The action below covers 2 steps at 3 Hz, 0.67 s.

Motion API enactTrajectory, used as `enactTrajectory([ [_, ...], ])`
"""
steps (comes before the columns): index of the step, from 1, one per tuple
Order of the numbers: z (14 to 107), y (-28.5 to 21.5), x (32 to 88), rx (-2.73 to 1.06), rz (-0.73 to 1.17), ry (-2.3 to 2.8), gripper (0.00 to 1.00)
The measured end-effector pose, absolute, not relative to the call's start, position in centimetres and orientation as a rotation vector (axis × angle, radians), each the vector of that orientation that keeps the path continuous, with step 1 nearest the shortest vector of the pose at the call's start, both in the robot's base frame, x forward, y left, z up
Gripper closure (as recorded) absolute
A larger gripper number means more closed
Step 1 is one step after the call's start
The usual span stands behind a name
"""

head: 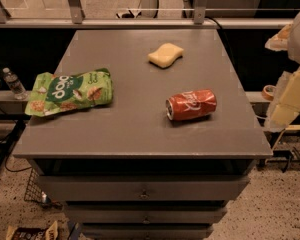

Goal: Place coke can upright

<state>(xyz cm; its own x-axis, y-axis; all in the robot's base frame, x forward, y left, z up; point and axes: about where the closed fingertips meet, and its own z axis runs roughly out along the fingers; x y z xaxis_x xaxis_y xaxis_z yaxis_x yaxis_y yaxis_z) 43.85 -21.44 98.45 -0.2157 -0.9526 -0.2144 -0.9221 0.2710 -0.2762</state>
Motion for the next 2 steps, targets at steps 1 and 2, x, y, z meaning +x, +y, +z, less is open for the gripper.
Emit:
enactTrajectory([
  [1,98.4,-21.4,43.9,-1.714,-0.126,2.205,0.00],
  [2,97.8,-19.0,46.6,-1.878,-0.125,2.080,0.00],
])
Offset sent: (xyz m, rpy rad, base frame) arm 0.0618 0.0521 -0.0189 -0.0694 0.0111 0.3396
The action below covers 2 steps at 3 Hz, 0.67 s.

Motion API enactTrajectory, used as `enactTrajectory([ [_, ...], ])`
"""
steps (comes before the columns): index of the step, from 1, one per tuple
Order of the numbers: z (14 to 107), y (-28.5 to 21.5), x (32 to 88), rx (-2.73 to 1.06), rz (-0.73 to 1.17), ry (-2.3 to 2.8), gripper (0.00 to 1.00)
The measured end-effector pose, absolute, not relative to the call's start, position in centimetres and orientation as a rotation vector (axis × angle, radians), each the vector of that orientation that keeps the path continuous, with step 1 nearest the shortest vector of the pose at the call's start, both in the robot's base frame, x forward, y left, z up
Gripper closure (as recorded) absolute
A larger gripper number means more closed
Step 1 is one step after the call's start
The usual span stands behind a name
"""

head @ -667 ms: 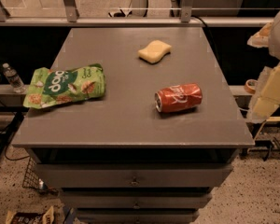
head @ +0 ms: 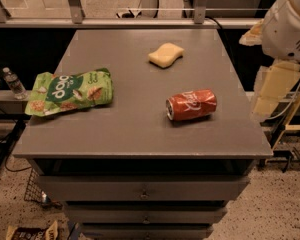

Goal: Place coke can upright

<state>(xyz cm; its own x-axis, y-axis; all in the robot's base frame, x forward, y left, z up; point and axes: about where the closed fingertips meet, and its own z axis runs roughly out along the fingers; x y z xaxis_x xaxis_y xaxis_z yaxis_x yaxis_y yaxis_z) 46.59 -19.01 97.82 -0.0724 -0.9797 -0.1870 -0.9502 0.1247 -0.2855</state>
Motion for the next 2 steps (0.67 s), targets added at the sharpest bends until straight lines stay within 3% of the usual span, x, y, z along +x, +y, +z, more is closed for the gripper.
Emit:
enactTrajectory([
  [2,96.54,-16.08,49.81,-2.049,-0.094,1.912,0.00],
])
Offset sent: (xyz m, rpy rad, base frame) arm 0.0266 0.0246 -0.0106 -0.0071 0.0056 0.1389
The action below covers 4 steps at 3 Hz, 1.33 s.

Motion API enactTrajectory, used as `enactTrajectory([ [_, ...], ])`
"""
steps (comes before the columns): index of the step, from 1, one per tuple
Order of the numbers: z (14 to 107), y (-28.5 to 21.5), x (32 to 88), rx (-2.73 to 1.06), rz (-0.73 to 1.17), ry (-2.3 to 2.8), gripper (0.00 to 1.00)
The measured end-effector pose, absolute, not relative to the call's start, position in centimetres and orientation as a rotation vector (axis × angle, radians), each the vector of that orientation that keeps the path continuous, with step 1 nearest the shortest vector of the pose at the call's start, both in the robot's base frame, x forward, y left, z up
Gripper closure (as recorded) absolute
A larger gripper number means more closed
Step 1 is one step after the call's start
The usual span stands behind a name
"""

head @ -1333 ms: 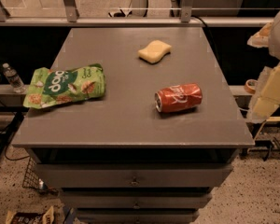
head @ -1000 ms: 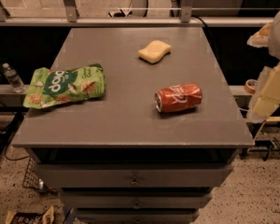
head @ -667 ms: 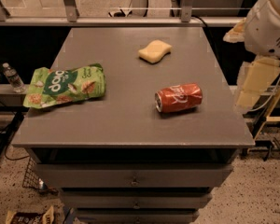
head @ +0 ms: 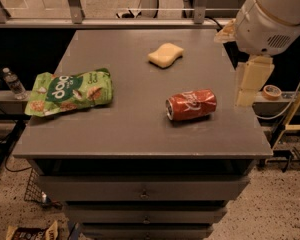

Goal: Place coke can upright

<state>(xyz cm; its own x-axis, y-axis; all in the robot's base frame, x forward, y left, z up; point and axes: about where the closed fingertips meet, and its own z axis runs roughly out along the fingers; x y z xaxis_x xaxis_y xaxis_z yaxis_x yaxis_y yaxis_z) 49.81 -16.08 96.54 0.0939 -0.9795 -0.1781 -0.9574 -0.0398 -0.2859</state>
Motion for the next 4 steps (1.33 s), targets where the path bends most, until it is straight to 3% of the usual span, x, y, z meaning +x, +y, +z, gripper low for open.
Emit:
enactTrajectory([
  [4,87.0,-8.6,52.7,-2.528,-0.243,1.767,0.00],
])
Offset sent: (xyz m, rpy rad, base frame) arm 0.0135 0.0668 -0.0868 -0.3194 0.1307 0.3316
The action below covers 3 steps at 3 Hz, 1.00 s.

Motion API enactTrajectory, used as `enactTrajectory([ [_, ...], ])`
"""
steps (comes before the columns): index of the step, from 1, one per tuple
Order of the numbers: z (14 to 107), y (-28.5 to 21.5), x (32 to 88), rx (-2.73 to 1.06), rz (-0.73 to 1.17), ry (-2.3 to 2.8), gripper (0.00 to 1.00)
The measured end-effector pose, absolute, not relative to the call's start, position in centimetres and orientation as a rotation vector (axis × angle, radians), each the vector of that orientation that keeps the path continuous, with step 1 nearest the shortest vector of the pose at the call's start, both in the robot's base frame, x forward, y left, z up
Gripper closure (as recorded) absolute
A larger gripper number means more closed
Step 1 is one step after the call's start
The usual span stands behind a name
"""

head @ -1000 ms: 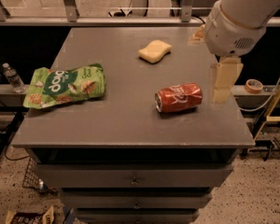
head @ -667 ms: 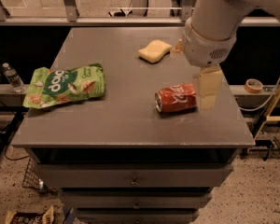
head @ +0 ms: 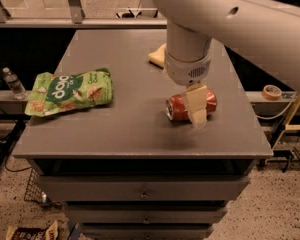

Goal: Place coke can upright

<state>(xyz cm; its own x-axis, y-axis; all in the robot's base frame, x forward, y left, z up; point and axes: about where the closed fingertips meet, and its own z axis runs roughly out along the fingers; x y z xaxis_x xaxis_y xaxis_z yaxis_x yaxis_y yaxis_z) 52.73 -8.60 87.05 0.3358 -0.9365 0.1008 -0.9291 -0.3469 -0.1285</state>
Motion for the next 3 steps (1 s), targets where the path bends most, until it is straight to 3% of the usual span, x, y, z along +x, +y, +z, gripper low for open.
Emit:
enactTrajectory([
  [2,84.8,-8.5,54.4,-2.551,-0.288,1.838,0.00],
  [3,84.4,-8.9,54.6,-2.556,-0.286,1.862,0.18],
])
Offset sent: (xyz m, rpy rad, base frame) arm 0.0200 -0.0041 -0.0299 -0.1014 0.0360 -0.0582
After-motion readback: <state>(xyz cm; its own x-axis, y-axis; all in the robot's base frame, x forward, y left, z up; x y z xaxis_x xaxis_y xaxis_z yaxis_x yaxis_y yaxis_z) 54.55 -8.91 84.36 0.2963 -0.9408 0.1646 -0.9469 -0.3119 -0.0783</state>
